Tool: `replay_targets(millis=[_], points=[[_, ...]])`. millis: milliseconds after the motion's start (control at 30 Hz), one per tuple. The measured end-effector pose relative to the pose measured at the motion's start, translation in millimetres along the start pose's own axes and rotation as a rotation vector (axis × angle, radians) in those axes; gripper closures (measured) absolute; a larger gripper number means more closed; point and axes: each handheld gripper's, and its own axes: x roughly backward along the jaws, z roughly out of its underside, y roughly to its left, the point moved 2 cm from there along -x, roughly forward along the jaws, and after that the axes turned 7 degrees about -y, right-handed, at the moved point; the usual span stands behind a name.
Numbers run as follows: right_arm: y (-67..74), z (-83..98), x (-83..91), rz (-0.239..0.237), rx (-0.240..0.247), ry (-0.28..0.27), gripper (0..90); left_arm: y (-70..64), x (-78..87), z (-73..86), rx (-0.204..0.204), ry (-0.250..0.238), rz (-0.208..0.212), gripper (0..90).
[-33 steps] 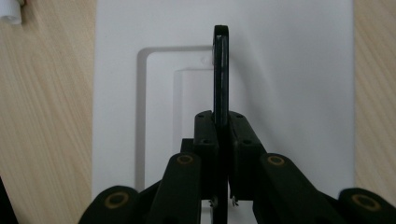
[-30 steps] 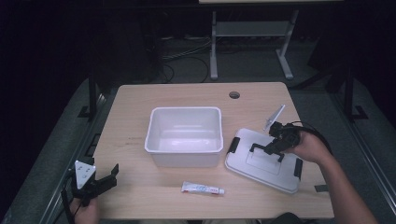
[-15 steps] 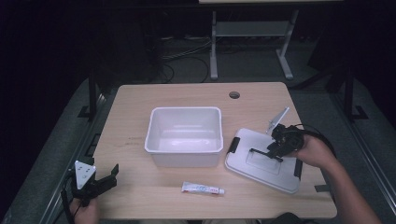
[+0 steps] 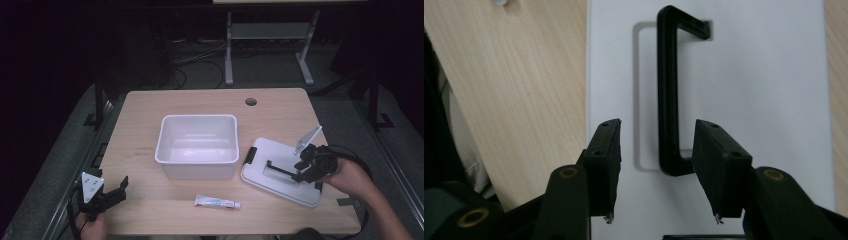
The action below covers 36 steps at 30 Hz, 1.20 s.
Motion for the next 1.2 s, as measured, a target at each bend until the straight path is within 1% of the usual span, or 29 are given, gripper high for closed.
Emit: replay_targets(millis=[167, 200, 367, 433, 767, 1100, 1200], points=[[15.5, 3.7, -0.2, -0.01, 0.017, -0.001, 52.2, -0.3, 0.1, -0.2, -0.002, 0.0, -0.001, 14.0], [20.1, 3.7, -0.8, -0.014, 0.02, -0.003, 51.8, -0.3, 0.1, -0.2, -0.002, 0.0, -0.001, 14.1], [32.8, 0.2, -4.0, -0.027, 0.045, -0.005, 50.9, 0.2, 0.3, 0.0, -0.003, 0.002, -0.001, 14.1], [38.5, -3.3, -5.5, -0.03, 0.054, -0.001, 50.3, 0.1, 0.4, -0.1, -0.003, 0.001, -0.001, 14.1], [65.0, -29.9, -17.8, -0.061, 0.139, 0.019, 48.0, 0.9, 0.5, 0.0, -0.003, 0.0, -0.003, 14.1], [81.2, -52.1, -36.0, -0.106, 0.19, 0.035, 46.0, 1.3, 0.3, 0.0, -0.004, -0.003, -0.002, 14.1], [85.9, -58.4, -41.8, -0.117, 0.213, 0.039, 45.9, 1.4, 0.5, 0.0, -0.003, -0.004, -0.002, 14.0]])
